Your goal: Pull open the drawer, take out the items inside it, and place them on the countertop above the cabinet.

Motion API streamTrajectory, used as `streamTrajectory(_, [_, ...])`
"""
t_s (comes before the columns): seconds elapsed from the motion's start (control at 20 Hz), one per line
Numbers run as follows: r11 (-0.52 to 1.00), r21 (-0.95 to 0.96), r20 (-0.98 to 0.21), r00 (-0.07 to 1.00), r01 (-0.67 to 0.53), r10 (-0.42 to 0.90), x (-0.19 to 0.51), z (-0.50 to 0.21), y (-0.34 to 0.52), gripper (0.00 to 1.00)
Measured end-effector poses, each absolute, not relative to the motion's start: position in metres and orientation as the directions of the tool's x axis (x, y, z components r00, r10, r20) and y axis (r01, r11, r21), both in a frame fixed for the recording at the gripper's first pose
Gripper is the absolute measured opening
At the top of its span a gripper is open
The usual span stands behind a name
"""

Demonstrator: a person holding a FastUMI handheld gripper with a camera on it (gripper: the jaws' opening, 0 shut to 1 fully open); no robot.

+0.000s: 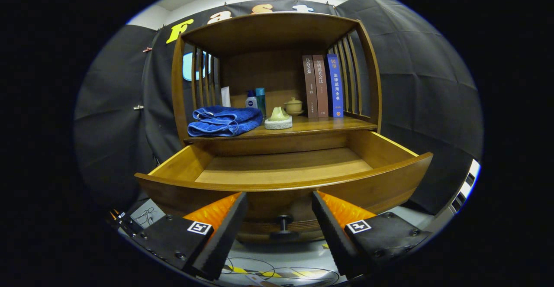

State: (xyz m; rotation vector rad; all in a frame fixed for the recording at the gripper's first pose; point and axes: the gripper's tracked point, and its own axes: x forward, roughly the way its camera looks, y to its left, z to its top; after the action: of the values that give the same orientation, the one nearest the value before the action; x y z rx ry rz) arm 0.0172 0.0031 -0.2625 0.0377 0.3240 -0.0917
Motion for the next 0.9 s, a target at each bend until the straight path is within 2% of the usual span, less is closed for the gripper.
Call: streamTrajectory(0.9, [0.996, -0.018, -0.298, 0.950, 0.090, -0.091, 0.147, -0.270, -0.005, 0.97])
